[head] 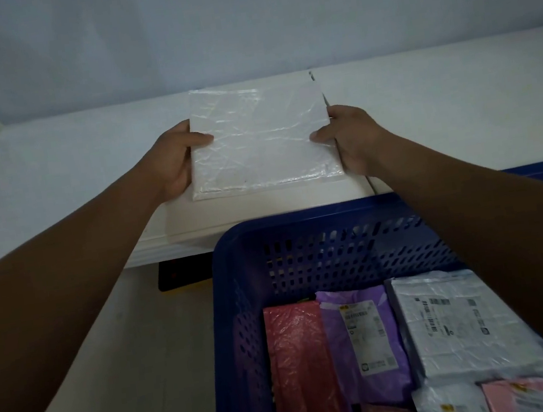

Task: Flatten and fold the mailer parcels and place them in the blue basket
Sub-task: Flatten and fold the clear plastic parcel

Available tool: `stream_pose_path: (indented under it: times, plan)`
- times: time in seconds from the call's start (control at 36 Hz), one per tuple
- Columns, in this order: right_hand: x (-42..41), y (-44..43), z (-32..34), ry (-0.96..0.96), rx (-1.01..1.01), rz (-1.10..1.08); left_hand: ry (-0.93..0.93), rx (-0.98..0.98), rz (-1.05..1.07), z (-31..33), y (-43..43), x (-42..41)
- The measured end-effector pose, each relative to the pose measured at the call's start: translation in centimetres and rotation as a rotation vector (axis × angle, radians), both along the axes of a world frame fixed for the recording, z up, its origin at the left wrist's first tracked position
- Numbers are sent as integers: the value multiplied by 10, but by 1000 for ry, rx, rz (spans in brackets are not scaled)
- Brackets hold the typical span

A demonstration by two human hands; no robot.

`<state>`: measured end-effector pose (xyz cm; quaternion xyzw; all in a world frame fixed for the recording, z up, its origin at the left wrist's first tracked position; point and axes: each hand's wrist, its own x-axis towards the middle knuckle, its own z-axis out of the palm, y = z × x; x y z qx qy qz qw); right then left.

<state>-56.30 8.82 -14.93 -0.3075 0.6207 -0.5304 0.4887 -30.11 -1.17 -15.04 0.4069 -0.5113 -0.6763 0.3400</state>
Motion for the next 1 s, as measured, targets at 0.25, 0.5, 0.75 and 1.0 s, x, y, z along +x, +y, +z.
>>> stream_pose_path:
  times: [0.25, 0.5, 0.75, 1.0]
  plan:
    - [-8, -15, -13, 138, 27, -28, -61, -49, 45, -4, -1, -2]
    - [4, -11, -2, 296, 53, -62, -116, -87, 14, -1, 3, -6]
    - [-5, 0, 4, 94, 33, 12, -113, -71, 83, 1, 5, -6]
    - [-20, 26, 11, 33, 143, 97, -150, 22, 10, 9, 16, -2]
